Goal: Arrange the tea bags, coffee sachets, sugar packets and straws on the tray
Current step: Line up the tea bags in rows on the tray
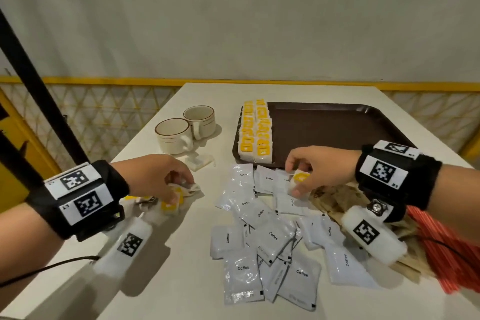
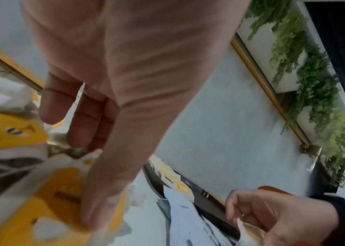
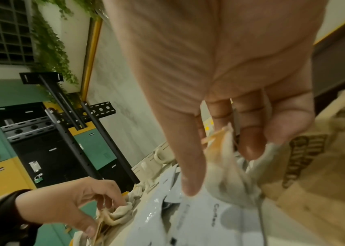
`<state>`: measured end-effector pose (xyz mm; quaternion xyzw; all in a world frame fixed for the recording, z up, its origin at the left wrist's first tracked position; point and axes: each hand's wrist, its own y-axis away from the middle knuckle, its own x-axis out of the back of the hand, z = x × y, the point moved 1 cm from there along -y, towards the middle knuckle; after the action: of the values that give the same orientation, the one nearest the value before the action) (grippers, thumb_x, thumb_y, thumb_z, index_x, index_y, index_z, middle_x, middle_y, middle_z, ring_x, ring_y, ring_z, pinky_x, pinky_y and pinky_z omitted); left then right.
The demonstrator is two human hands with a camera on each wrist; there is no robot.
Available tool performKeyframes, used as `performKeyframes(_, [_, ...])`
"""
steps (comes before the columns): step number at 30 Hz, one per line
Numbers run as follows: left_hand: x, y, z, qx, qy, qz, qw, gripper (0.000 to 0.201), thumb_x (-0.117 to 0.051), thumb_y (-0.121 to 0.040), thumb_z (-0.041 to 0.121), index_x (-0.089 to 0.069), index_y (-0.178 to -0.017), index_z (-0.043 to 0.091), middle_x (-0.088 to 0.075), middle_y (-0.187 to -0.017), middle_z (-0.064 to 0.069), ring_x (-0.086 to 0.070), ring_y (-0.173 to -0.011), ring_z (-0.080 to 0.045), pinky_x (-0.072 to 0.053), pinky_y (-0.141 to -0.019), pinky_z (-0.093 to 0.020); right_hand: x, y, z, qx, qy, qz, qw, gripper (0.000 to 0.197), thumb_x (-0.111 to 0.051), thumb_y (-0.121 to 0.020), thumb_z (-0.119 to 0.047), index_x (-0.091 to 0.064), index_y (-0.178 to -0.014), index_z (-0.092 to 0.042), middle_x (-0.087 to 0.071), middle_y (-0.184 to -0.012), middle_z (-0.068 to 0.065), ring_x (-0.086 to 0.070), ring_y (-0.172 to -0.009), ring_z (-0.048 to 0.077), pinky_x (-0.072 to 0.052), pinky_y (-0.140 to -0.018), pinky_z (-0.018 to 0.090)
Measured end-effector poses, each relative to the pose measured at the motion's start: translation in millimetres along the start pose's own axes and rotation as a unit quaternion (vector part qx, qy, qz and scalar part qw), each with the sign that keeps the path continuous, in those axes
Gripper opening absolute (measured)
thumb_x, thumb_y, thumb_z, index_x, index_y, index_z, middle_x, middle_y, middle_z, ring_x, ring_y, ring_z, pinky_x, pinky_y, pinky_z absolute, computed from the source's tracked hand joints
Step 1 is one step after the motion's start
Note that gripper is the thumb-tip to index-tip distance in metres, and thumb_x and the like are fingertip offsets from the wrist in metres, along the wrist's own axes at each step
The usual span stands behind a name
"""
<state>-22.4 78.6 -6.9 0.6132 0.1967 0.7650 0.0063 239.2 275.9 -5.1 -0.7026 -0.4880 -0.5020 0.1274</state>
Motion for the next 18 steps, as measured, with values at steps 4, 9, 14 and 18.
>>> performKeyframes(4, [-1, -5, -1, 0.001, 0.015, 0.044, 0.999, 0.026, -0.073, -0.076, 0.02, -0.062, -0.091, 0.038, -0.061, -0.081, 0.012, -0.055, -0.071, -0.004, -0.046, -0.067, -0.021, -3, -1, 0, 0.013, -0.016, 0.016, 1.0, 0.028, -0.079, -0.077, -0.021, -0.063, -0.099, -0.022, -0.049, -0.086, 0.001, -0.05, -0.064, 0.007, -0.047, -0.05, 0.016])
performKeyframes(9, [18, -1, 1, -0.029, 0.096, 0.145, 0.984, 0.019, -0.078, -0.076, 0.018, -0.065, -0.079, 0.032, -0.067, -0.077, 0.003, -0.061, -0.072, -0.015, -0.05, -0.07, -0.032, 5, 3, 0, 0.047, -0.048, 0.06, 0.996, 0.027, -0.078, -0.074, -0.004, -0.065, -0.092, -0.02, -0.062, -0.081, -0.001, -0.06, -0.066, 0.012, -0.053, -0.062, 0.023])
performKeyframes(14, [37, -15, 32, -0.085, 0.246, 0.202, 0.944, 0.012, -0.075, -0.078, 0.011, -0.069, -0.082, 0.02, -0.069, -0.071, -0.003, -0.059, -0.058, -0.008, -0.052, -0.058, -0.027, 28, 13, -10, 0.083, -0.108, 0.093, 0.986, 0.017, -0.071, -0.081, -0.003, -0.067, -0.087, -0.018, -0.067, -0.081, 0.001, -0.062, -0.069, 0.012, -0.055, -0.067, 0.025])
performKeyframes(18, [54, -54, 67, -0.105, 0.305, 0.201, 0.925, 0.012, -0.076, -0.077, 0.008, -0.068, -0.083, 0.013, -0.069, -0.067, -0.002, -0.06, -0.051, -0.005, -0.051, -0.052, -0.023, 50, 5, -19, 0.104, -0.142, 0.126, 0.976, 0.024, -0.071, -0.079, 0.003, -0.064, -0.092, -0.016, -0.067, -0.097, 0.013, -0.065, -0.077, 0.021, -0.058, -0.071, 0.025])
